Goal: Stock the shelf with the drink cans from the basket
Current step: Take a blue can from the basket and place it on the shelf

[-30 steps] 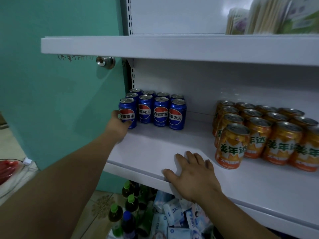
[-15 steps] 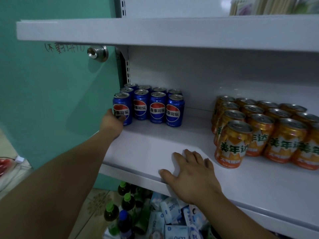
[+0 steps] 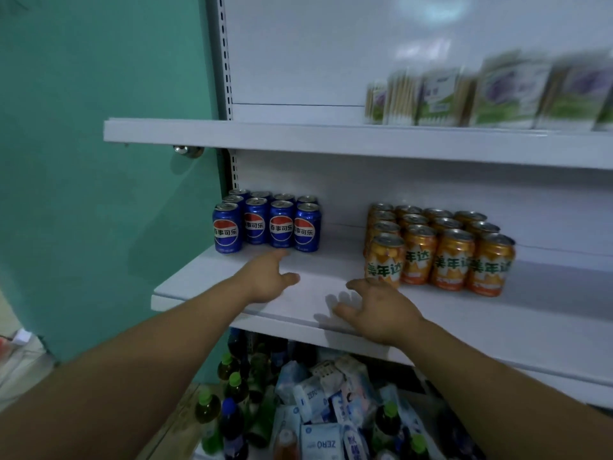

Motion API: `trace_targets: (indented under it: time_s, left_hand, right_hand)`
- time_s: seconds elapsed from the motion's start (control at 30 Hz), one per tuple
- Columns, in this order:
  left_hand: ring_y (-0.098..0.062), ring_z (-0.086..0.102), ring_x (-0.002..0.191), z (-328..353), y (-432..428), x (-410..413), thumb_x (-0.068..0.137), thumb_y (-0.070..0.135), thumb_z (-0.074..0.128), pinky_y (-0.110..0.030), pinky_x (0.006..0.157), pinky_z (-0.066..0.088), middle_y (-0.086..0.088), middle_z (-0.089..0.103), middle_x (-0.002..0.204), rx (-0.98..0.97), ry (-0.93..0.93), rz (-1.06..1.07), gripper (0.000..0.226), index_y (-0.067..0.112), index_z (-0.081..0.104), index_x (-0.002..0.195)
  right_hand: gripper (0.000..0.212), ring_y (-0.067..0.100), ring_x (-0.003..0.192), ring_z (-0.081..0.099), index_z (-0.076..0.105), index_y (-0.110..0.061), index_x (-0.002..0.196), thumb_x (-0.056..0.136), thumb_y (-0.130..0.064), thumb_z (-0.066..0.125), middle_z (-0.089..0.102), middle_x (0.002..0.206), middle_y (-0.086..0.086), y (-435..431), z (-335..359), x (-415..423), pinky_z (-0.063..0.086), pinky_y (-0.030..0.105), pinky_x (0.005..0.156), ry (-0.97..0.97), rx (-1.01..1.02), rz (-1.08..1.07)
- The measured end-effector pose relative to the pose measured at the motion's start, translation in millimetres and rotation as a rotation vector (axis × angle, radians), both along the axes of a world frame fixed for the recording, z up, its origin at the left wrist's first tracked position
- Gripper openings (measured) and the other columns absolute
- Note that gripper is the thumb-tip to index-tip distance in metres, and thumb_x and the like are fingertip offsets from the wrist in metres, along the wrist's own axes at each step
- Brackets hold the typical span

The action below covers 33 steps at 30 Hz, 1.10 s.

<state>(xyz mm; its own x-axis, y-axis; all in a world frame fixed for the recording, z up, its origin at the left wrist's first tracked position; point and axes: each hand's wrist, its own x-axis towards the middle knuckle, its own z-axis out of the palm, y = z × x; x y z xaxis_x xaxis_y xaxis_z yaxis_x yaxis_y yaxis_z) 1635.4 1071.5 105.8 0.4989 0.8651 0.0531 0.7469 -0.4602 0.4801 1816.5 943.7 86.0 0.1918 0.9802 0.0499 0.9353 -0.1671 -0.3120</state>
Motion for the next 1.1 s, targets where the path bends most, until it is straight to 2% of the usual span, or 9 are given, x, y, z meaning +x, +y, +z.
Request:
trace_targets:
  time_s: [0.1,0.23,0.47,0.7,0.87,1.0,1.1]
  left_hand:
    - [-0.023,0.03,0.14,15.1,-44.9,38.2,0.092,0.041,0.057,-0.03,0.11,0.027,-0.005,0.026,0.156,0.018,0.021,-0.145,0.07,0.017,0.025,0.15]
    - [-0.022,0.043,0.13,31.8,-114.0,99.5,0.09,0.039,0.061,-0.028,0.102,0.035,-0.004,0.04,0.149,0.047,-0.047,-0.379,0.062,0.019,0.037,0.144]
    - [-0.02,0.029,0.14,19.4,-247.7,191.1,0.092,0.042,0.057,-0.026,0.111,0.023,-0.003,0.026,0.156,0.145,0.108,-0.827,0.067,0.018,0.029,0.148]
    - [-0.022,0.034,0.136,-9.9,-366.8,245.3,0.089,0.044,0.059,-0.033,0.112,0.03,-0.003,0.032,0.151,0.248,0.249,-1.206,0.066,0.02,0.034,0.146]
    - [-0.019,0.019,0.144,-43.0,-421.1,266.0,0.093,0.044,0.054,-0.03,0.113,0.021,-0.001,0.017,0.159,0.257,0.335,-1.437,0.069,0.02,0.024,0.15]
    - [-0.022,0.018,0.145,-72.0,-452.0,287.4,0.095,0.043,0.052,-0.033,0.114,0.021,-0.004,0.016,0.159,0.224,0.435,-1.564,0.068,0.019,0.021,0.151]
    - [-0.022,0.02,0.144,-100.0,-470.7,309.1,0.094,0.044,0.053,-0.034,0.113,0.024,-0.003,0.017,0.158,0.187,0.482,-1.614,0.069,0.02,0.022,0.151]
  right_hand:
    - [0.068,0.025,0.13,0.042,0.039,-0.024,0.144,0.091,-0.065,0.042,0.043,0.147,0.005,-47.4,15.9,33.4,0.039,0.035,0.104,-0.072,-0.013,-0.107]
    - [0.071,0.025,0.133,0.039,0.034,-0.021,0.148,0.092,-0.065,0.04,0.04,0.15,0.004,-126.9,28.9,77.6,0.037,0.037,0.106,-0.141,-0.053,-0.313]
    - [0.071,0.029,0.129,0.045,0.035,-0.021,0.147,0.092,-0.065,0.041,0.041,0.15,0.007,-287.7,42.0,138.5,0.04,0.041,0.104,-0.058,-0.047,-0.76]
    - [0.071,0.029,0.124,0.049,0.034,-0.021,0.147,0.092,-0.066,0.04,0.044,0.146,0.008,-421.0,38.2,138.9,0.047,0.041,0.097,-0.091,-0.073,-1.153]
    - [0.067,0.028,0.119,0.053,0.04,-0.02,0.143,0.092,-0.064,0.041,0.05,0.138,0.008,-487.0,23.0,124.9,0.048,0.039,0.094,-0.024,-0.056,-1.329]
    - [0.071,0.031,0.131,0.043,0.032,-0.023,0.149,0.092,-0.065,0.04,0.042,0.148,0.009,-523.2,-3.4,118.8,0.041,0.045,0.104,0.058,-0.096,-1.427]
    - [0.07,0.029,0.134,0.04,0.032,-0.024,0.149,0.092,-0.064,0.04,0.04,0.151,0.008,-546.4,-31.2,120.8,0.038,0.041,0.106,0.114,-0.137,-1.492]
